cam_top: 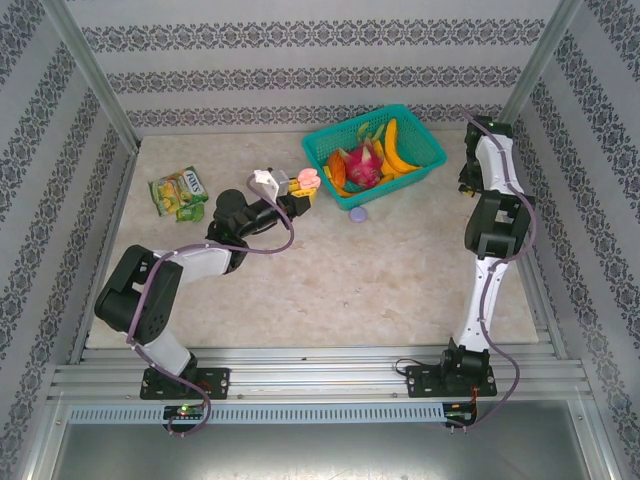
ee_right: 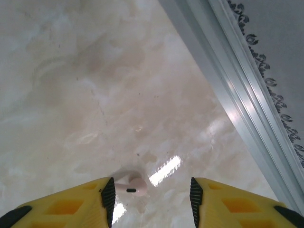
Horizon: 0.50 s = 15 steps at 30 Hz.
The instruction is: Insert wireless bluetooth earbuds into charging case
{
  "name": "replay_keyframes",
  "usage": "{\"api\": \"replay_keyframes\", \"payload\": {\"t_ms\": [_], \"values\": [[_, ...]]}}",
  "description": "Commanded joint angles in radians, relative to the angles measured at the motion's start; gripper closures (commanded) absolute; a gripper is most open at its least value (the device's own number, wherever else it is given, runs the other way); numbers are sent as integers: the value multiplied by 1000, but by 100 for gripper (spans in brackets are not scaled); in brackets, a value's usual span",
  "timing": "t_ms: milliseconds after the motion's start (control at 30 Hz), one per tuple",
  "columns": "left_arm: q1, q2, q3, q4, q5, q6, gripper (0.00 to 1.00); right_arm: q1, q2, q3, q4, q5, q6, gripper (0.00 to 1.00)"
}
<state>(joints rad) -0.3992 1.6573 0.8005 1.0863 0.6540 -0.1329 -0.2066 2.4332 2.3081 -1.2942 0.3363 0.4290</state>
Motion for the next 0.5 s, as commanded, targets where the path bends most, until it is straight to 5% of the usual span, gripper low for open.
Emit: {"api": "replay_keyframes", "payload": {"t_ms": [0,267,467], "values": [[-7,20,32,71,21,-15,100,0,0,-28,-65,28,-34,51],[-7,6,23,80,25,-25,100,-32,-111,-306,70,11,-26,52],[-7,-9,27,66,33,-31,100,-45,-140,-362,133,21,-29,54]]}}
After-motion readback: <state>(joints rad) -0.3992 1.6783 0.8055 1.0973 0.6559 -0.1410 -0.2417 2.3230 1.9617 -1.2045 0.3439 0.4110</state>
